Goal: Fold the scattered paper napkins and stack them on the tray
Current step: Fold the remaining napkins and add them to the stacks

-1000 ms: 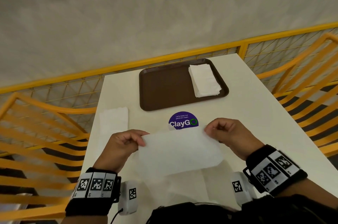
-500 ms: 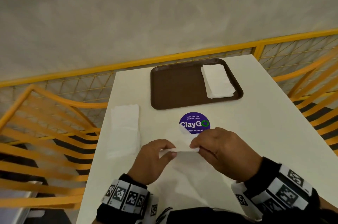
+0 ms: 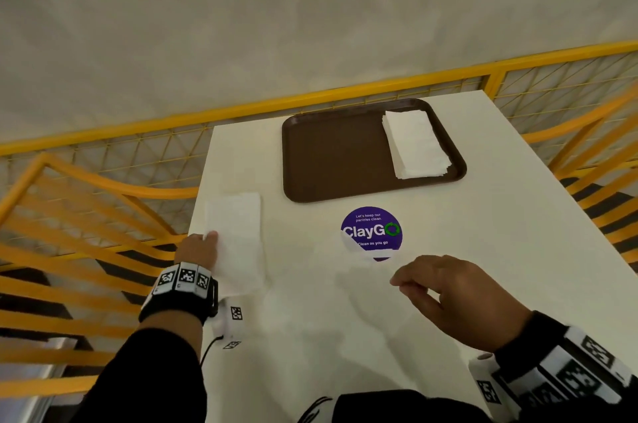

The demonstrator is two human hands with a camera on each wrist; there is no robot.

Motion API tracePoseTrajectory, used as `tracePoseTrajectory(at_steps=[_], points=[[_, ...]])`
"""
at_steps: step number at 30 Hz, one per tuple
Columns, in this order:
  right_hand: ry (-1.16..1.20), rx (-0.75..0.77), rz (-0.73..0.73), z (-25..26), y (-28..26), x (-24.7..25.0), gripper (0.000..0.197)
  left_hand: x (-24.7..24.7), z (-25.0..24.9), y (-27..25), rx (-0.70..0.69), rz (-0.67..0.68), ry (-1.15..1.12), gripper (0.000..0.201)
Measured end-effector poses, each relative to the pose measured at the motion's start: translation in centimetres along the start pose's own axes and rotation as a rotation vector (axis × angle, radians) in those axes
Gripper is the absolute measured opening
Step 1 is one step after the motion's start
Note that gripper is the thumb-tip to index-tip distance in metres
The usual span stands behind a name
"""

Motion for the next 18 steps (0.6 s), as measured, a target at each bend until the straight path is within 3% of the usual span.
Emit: tracePoseTrajectory(at_steps=[6, 10, 13, 15, 18], points=[[0.011, -0.237, 0.168, -2.8, -0.2, -2.0, 0.022, -0.2, -0.1, 1.0, 0.047, -0.018, 0.061, 0.046], [-0.078, -0.519, 0.397, -4.6, -0.2, -4.7, 0.053, -1.0, -0.3, -0.5, 0.089, -0.121, 0.154, 0.067], [-0.123, -0.628, 0.437, -5.0, 0.4, -6.3, 0.064, -2.4, -1.1, -3.8, -0.003, -0.183, 0.349, 0.06], [-0.129, -0.644, 0.391, -4.7, 1.2, -6.8, 0.063, -3.8, -1.3, -6.0, -0.105, -0.048, 0.431, 0.055], [-0.08, -0.659, 0.346, -4.2, 2.4, -7.2, 0.06, -6.4, -0.3, -9.0, -0.202, 0.275, 0.496, 0.061]])
Point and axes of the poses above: each hand's wrist, its own y-axis towards the middle knuckle, its own x-axis out of the back of the hand, z = x × y, the point moved 1 cm from there along y, towards the middle knuckle, and after that the axes turned 4 degrees about z, right-handed, at the moved point
